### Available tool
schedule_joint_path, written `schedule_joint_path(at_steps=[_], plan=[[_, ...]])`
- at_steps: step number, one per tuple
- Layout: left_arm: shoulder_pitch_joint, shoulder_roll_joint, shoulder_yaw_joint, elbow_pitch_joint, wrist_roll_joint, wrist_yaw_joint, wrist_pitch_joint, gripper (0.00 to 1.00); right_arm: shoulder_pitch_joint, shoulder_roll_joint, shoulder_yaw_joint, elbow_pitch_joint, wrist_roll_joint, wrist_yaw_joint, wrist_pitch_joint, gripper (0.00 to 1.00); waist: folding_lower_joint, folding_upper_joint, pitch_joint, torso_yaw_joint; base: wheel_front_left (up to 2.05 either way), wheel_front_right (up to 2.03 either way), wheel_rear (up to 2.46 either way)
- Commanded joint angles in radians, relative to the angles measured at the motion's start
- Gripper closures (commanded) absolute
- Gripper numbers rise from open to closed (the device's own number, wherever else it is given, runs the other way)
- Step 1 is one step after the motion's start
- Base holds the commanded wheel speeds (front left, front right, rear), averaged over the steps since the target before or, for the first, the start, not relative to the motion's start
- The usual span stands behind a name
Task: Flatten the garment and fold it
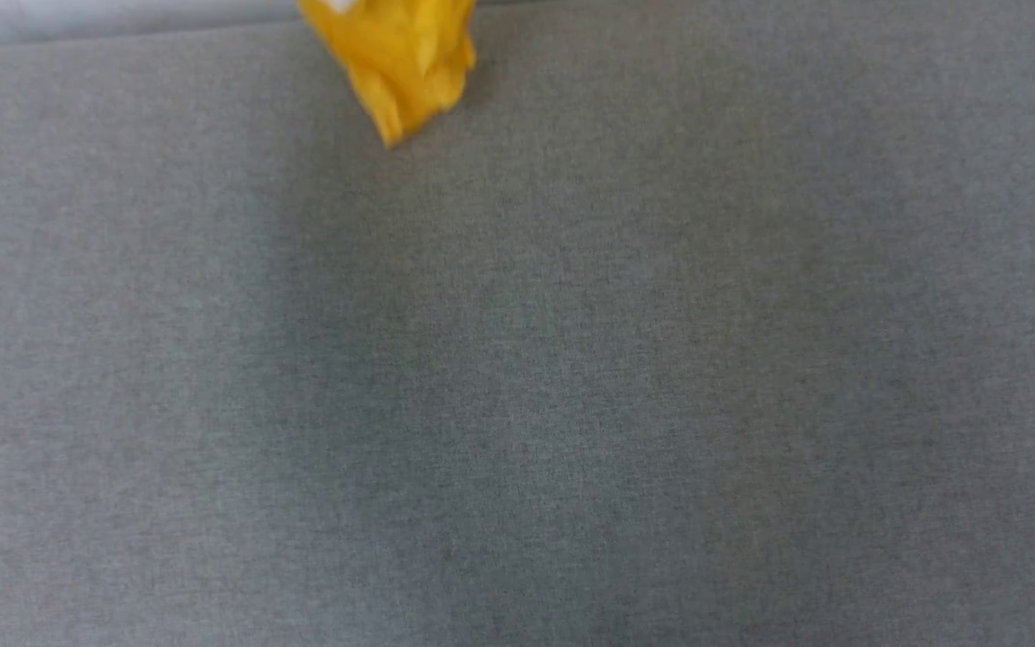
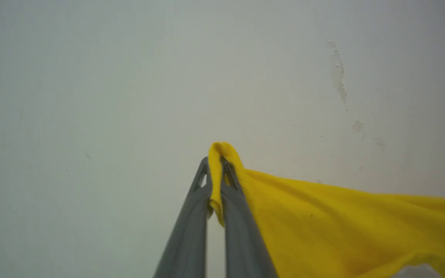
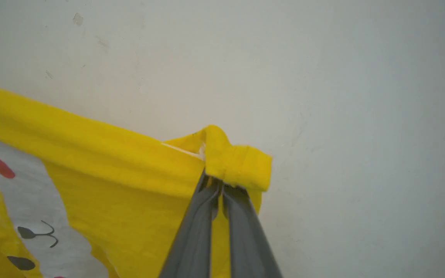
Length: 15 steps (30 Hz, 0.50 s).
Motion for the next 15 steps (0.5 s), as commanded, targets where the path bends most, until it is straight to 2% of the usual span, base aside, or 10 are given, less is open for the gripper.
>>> schedule_joint_path(at_steps=[1,7,15], plan=[[-0.007,0.013,0.003,0.010,0.007,0.001,-0.007,1.00,-0.008,-0.005,-0.004,0.011,-0.007,-0.002,-0.008,1.00,-0.0002,0.0000,0.042,-0.001,0.00,0.00,0.00],[-0.061,-0.005,-0.026,0.114,0.016,-0.024,-0.032,1.00,-0.060,0.021,0.047,0.106,0.000,-0.002,-0.065,1.00,-0.0002,0.0000,0.111,0.016,0.00,0.00,0.00],[-0.027,-0.043,-0.034,0.241,-0.008,-0.053,-0.083,1.00,-0.054,0.053,0.161,0.215,0.050,-0.002,-0.128,1.00,-0.0002,0.0000,0.163,0.034,0.00,0.00,0.00]])
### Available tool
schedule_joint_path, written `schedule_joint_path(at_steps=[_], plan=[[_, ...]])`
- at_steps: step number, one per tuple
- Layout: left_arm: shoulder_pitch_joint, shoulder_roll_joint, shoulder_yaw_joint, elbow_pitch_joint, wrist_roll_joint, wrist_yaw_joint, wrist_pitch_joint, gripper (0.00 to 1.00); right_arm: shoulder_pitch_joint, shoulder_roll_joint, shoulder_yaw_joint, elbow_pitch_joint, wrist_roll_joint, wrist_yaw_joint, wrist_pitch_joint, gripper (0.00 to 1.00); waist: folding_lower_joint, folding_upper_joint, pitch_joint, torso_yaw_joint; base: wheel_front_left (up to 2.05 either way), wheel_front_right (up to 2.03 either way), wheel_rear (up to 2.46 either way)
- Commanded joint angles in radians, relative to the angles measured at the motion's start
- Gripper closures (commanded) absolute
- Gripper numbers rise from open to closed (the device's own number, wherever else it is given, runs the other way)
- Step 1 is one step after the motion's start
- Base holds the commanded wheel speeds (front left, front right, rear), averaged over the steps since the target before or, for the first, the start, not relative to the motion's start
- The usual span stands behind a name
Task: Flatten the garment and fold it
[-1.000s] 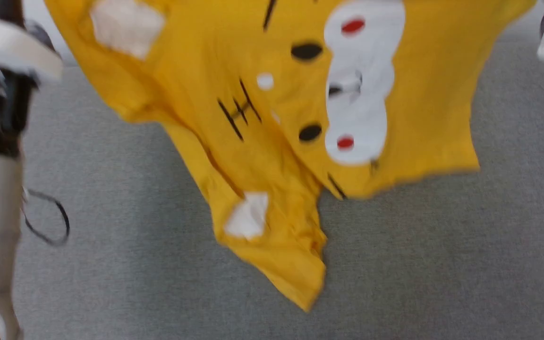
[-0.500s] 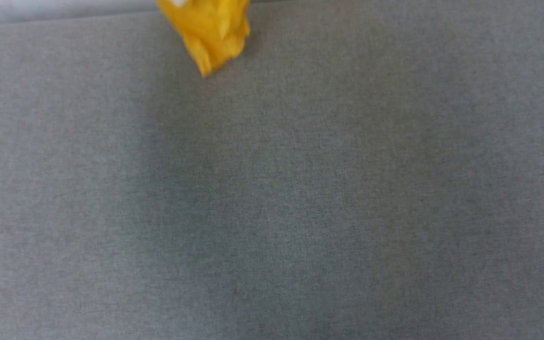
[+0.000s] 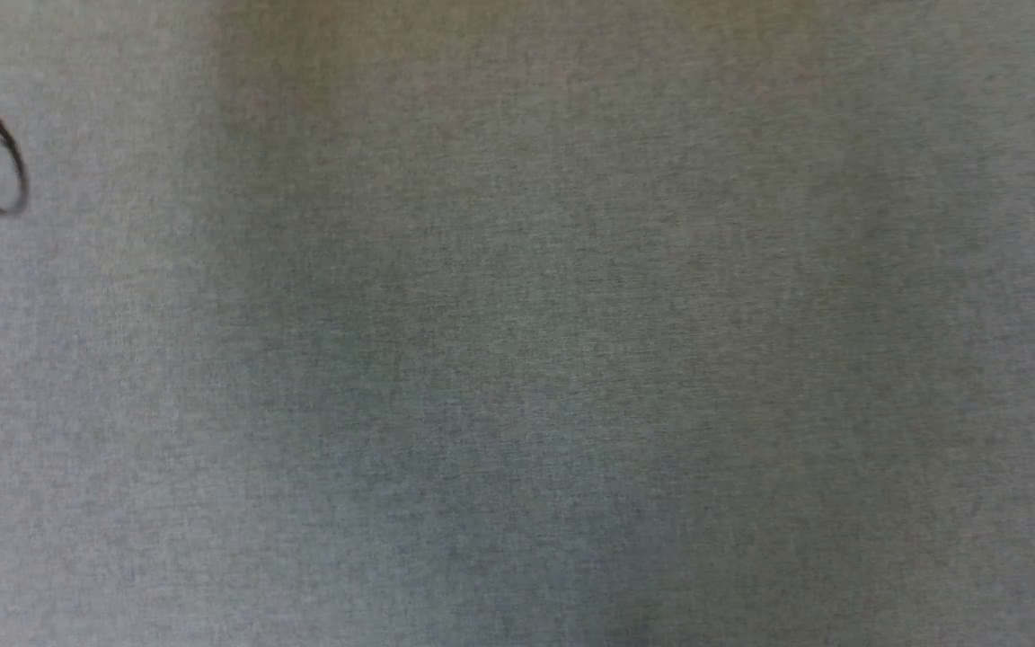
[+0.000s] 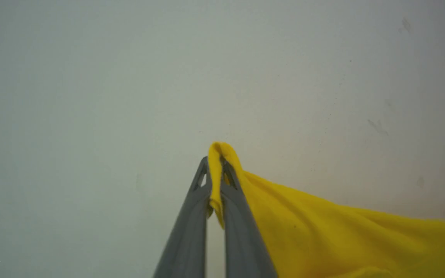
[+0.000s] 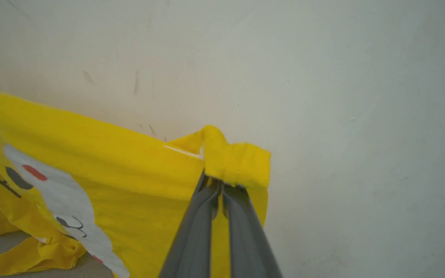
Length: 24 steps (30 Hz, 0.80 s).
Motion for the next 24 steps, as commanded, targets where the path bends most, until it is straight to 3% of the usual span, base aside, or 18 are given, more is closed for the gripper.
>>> schedule_joint_path(at_steps=[1,9,18,21,24], plan=[[0.020,0.001,0.001,0.010,-0.005,-0.004,-0.008,1.00,0.007,0.001,0.004,0.008,0.010,-0.002,-0.009,1.00,-0.0002,0.0000,0.009,0.011,0.00,0.00,0.00],[0.220,-0.025,0.029,0.024,-0.041,-0.027,-0.035,1.00,0.172,-0.008,0.129,0.011,0.114,-0.002,-0.081,1.00,-0.0002,0.0000,-0.066,0.025,0.00,0.00,0.00],[0.800,-0.057,0.117,-0.239,-0.083,-0.032,-0.036,1.00,0.568,-0.077,0.229,-0.136,0.234,-0.002,-0.166,1.00,-0.0002,0.0000,-0.253,0.025,0.00,0.00,0.00],[1.007,-0.060,0.111,-0.357,-0.094,-0.011,-0.004,1.00,0.710,-0.108,0.230,-0.220,0.277,-0.002,-0.156,1.00,-0.0002,0.0000,-0.301,0.021,0.00,0.00,0.00],[1.209,-0.056,0.122,-0.516,-0.113,0.044,0.065,1.00,0.845,-0.144,0.203,-0.299,0.287,-0.002,-0.142,1.00,-0.0002,0.0000,-0.339,0.019,0.00,0.00,0.00]])
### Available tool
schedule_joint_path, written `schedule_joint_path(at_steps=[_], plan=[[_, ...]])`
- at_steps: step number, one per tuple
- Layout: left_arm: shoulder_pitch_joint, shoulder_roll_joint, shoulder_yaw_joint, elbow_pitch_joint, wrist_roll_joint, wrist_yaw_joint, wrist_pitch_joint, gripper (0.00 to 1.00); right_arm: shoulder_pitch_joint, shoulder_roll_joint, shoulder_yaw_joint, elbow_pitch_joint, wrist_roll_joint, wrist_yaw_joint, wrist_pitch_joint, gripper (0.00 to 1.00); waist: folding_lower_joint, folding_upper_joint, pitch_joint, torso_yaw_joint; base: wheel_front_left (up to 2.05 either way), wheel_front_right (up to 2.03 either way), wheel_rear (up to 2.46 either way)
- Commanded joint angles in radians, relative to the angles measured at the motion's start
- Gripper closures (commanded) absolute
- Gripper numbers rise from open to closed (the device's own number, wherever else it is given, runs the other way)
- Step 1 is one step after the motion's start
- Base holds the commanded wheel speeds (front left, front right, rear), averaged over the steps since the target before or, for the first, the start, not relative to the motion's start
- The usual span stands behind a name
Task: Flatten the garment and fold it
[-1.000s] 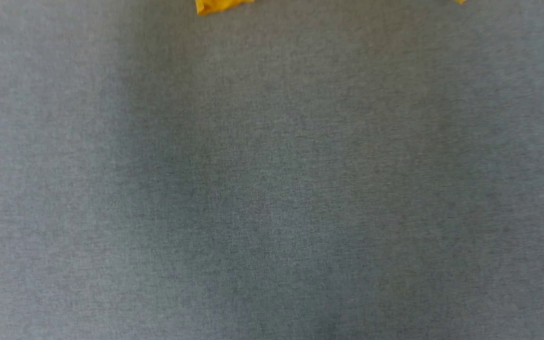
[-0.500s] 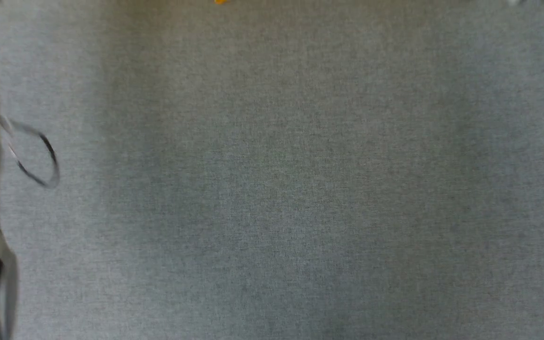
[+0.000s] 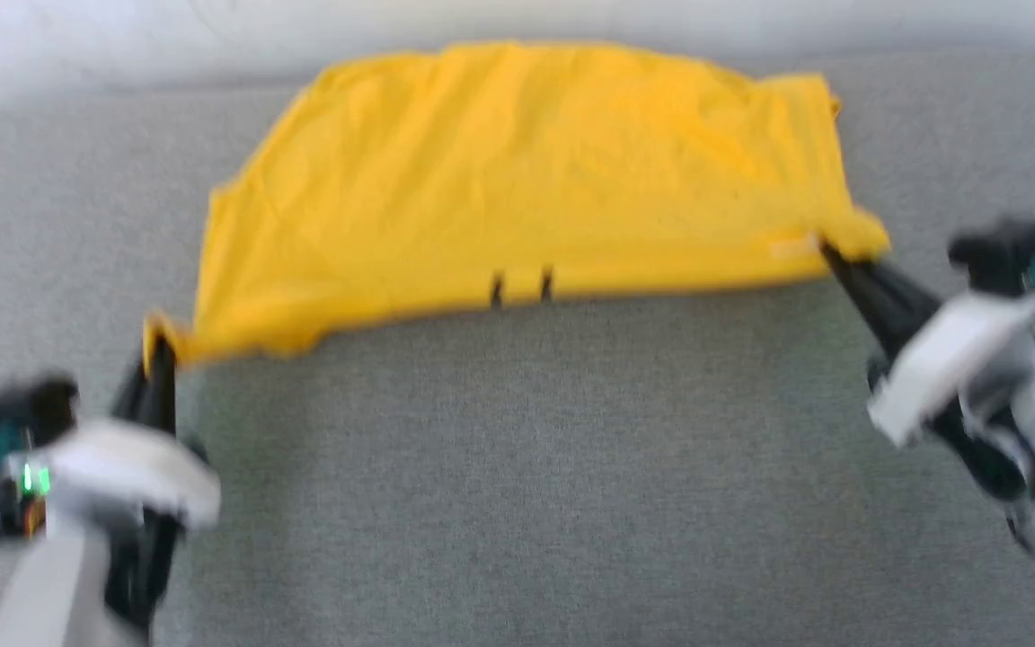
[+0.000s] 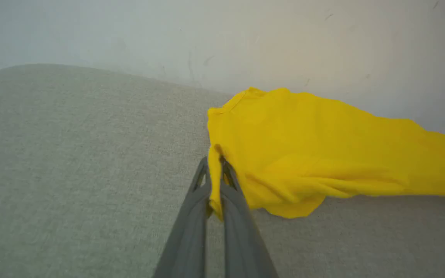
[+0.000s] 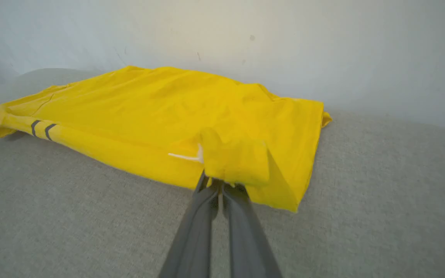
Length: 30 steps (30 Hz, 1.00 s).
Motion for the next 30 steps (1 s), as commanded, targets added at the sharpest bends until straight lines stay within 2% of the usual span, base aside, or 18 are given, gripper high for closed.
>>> schedule_joint_path(at_steps=[1,5,9,13,19,24,30], plan=[[0.117,0.007,0.014,-0.100,-0.022,0.041,0.050,1.00,0.080,-0.024,-0.030,-0.046,0.000,-0.002,0.004,1.00,0.0004,0.0000,-0.093,-0.006,0.00,0.00,0.00],[0.353,0.020,0.036,-0.360,-0.051,0.133,0.175,1.00,0.253,-0.052,-0.121,-0.156,-0.029,-0.002,0.036,1.00,0.0004,0.0000,-0.119,-0.003,0.00,0.00,0.00],[0.534,0.028,0.057,-0.586,-0.064,0.224,0.277,1.00,0.425,-0.047,-0.239,-0.279,-0.078,-0.002,0.098,1.00,0.0004,0.0000,-0.128,-0.001,0.00,0.00,0.00],[0.658,0.027,0.059,-0.729,-0.075,0.285,0.356,1.00,0.589,-0.004,-0.360,-0.396,-0.135,-0.002,0.172,1.00,0.0004,0.0000,-0.134,0.001,0.00,0.00,0.00],[0.785,0.022,0.076,-0.850,-0.091,0.356,0.426,1.00,0.795,0.081,-0.517,-0.533,-0.204,-0.002,0.280,1.00,0.0004,0.0000,-0.147,0.009,0.00,0.00,0.00],[0.768,0.018,0.089,-0.912,-0.092,0.368,0.419,1.00,0.853,0.146,-0.614,-0.606,-0.237,-0.002,0.346,1.00,0.0004,0.0000,-0.138,0.012,0.00,0.00,0.00],[0.565,0.034,0.061,-0.811,-0.077,0.304,0.376,1.00,0.763,0.195,-0.644,-0.581,-0.287,-0.002,0.385,1.00,0.0004,0.0000,-0.106,-0.001,0.00,0.00,0.00]])
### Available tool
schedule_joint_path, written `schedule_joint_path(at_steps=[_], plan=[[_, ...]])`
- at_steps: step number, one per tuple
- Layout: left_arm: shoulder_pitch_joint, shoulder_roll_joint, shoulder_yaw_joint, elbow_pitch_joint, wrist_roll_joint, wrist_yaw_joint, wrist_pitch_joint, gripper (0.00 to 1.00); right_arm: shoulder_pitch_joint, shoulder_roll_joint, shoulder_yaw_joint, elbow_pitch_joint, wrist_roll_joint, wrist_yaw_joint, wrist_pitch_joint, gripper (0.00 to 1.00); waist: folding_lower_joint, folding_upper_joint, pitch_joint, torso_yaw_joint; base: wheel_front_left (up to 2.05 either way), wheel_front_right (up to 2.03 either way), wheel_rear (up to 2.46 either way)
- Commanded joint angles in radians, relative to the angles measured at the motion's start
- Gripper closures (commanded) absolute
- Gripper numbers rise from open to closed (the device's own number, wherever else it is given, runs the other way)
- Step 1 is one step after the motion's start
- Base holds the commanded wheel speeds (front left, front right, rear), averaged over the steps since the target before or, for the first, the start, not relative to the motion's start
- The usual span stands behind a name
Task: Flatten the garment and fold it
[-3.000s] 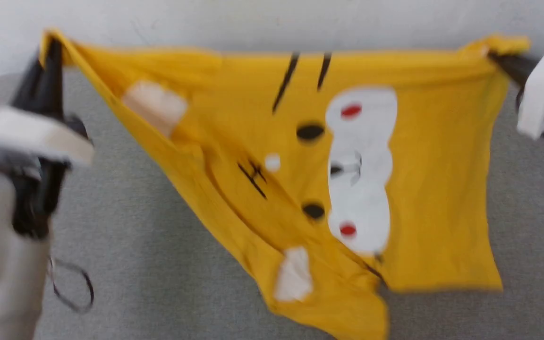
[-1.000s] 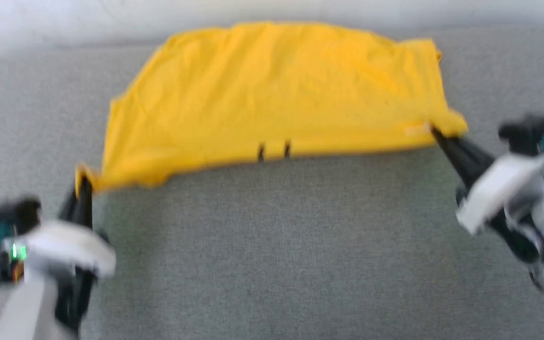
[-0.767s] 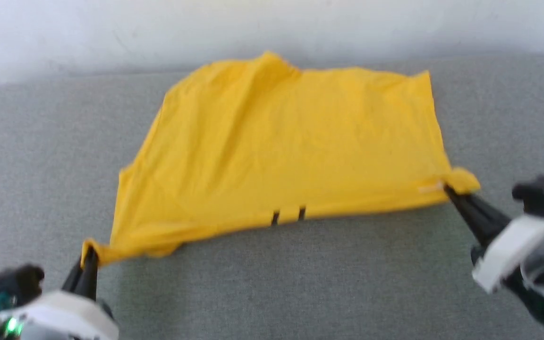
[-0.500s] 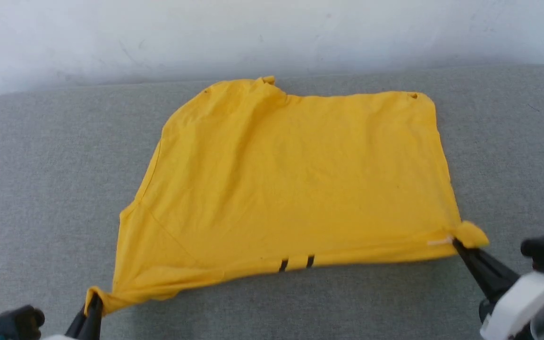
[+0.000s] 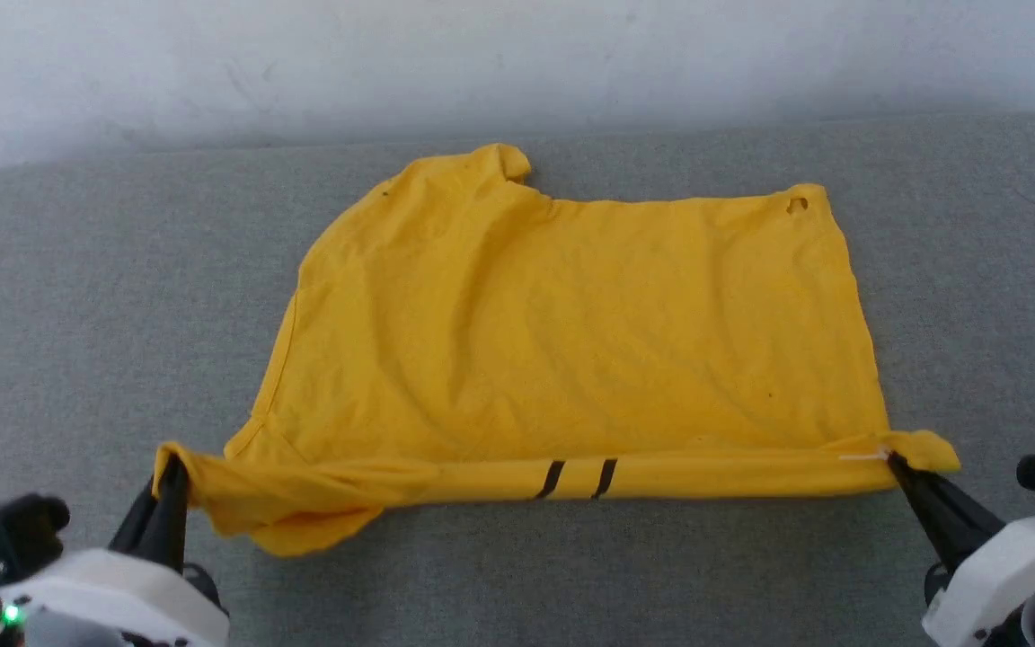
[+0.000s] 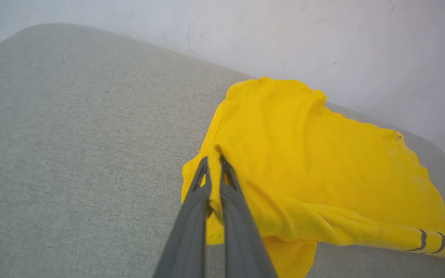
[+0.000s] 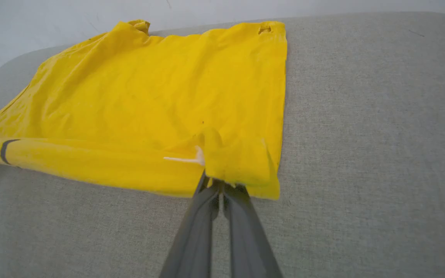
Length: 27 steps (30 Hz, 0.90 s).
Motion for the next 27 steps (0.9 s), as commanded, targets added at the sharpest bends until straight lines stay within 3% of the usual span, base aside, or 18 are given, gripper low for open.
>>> schedule_joint_path(at_steps=[1,6,18,19,21,22,23,24,25,26,27], plan=[[-0.104,0.012,-0.011,0.058,0.016,-0.031,-0.031,1.00,-0.061,0.006,0.000,0.031,-0.029,-0.002,0.005,1.00,0.0000,0.0000,0.021,-0.011,0.00,0.00,0.00],[-0.303,0.007,-0.060,0.207,0.031,-0.093,-0.064,1.00,-0.180,0.028,0.020,0.121,-0.054,-0.002,-0.014,1.00,0.0000,0.0000,0.055,-0.019,0.00,0.00,0.00],[-0.574,-0.058,-0.112,0.556,0.029,-0.177,-0.161,1.00,-0.403,0.024,0.131,0.365,-0.069,-0.002,-0.082,1.00,0.0000,0.0000,0.128,-0.035,0.00,0.00,0.00],[-0.587,-0.064,-0.114,0.586,0.028,-0.185,-0.173,1.00,-0.418,0.028,0.139,0.384,-0.067,-0.002,-0.099,0.90,0.0000,0.0000,0.131,-0.037,0.00,0.00,0.00],[-0.608,-0.075,-0.117,0.644,0.020,-0.201,-0.190,1.00,-0.445,0.029,0.161,0.425,-0.070,-0.002,-0.135,0.40,0.0000,0.0000,0.136,-0.039,0.00,0.00,0.00],[-0.617,-0.080,-0.118,0.668,0.015,-0.211,-0.200,1.00,-0.456,0.031,0.174,0.447,-0.070,-0.002,-0.150,0.00,0.0000,0.0000,0.136,-0.040,0.00,0.00,0.00],[-0.622,-0.087,-0.119,0.690,0.007,-0.223,-0.207,1.00,-0.463,0.032,0.184,0.465,-0.069,-0.002,-0.164,0.00,0.0000,0.0000,0.134,-0.041,0.00,0.00,0.00],[-0.626,-0.093,-0.123,0.709,-0.001,-0.236,-0.209,0.96,-0.468,0.032,0.194,0.480,-0.066,-0.002,-0.177,0.00,0.0000,0.0000,0.132,-0.041,0.00,0.00,0.00],[-0.631,-0.097,-0.125,0.727,-0.007,-0.247,-0.213,0.63,-0.470,0.032,0.204,0.490,-0.065,-0.002,-0.193,0.00,0.0000,0.0000,0.127,-0.040,0.00,0.00,0.00],[-0.634,-0.102,-0.125,0.742,-0.014,-0.256,-0.220,0.36,-0.470,0.030,0.214,0.499,-0.064,-0.002,-0.209,0.00,0.0000,0.0000,0.121,-0.039,0.00,0.00,0.00],[-0.635,-0.103,-0.126,0.754,-0.015,-0.260,-0.225,0.00,-0.470,0.029,0.223,0.505,-0.063,-0.002,-0.228,0.00,0.0000,0.0000,0.115,-0.039,0.00,0.00,0.00]])
